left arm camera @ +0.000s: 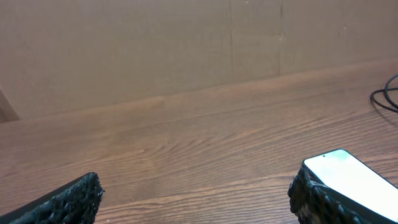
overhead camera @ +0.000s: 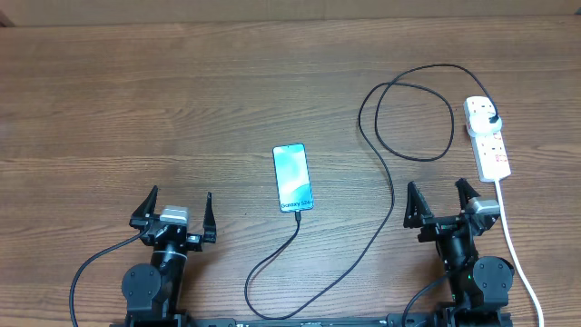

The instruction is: Plug charger to phone and switch on socket

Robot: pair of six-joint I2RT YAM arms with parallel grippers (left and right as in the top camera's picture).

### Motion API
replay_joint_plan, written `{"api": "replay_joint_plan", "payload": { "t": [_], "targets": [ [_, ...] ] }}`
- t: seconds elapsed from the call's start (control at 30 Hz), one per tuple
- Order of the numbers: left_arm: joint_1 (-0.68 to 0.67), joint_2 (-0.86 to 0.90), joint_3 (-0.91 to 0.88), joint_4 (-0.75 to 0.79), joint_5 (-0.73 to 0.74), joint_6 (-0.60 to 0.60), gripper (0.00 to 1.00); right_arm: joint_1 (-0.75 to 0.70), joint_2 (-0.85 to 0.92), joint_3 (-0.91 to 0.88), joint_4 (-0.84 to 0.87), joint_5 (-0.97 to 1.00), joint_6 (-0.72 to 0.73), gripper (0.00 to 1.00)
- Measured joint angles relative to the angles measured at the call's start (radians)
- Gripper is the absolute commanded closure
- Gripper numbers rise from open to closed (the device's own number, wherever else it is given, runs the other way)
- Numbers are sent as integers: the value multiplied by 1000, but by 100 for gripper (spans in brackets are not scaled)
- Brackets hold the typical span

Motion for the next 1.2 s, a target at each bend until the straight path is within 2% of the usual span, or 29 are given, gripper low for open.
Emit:
{"api": "replay_joint_plan", "payload": {
  "t": [1.2],
  "targets": [
    [0,0,0,0,0,0,0,0,0,0,-2,26,-45,0]
  ]
}}
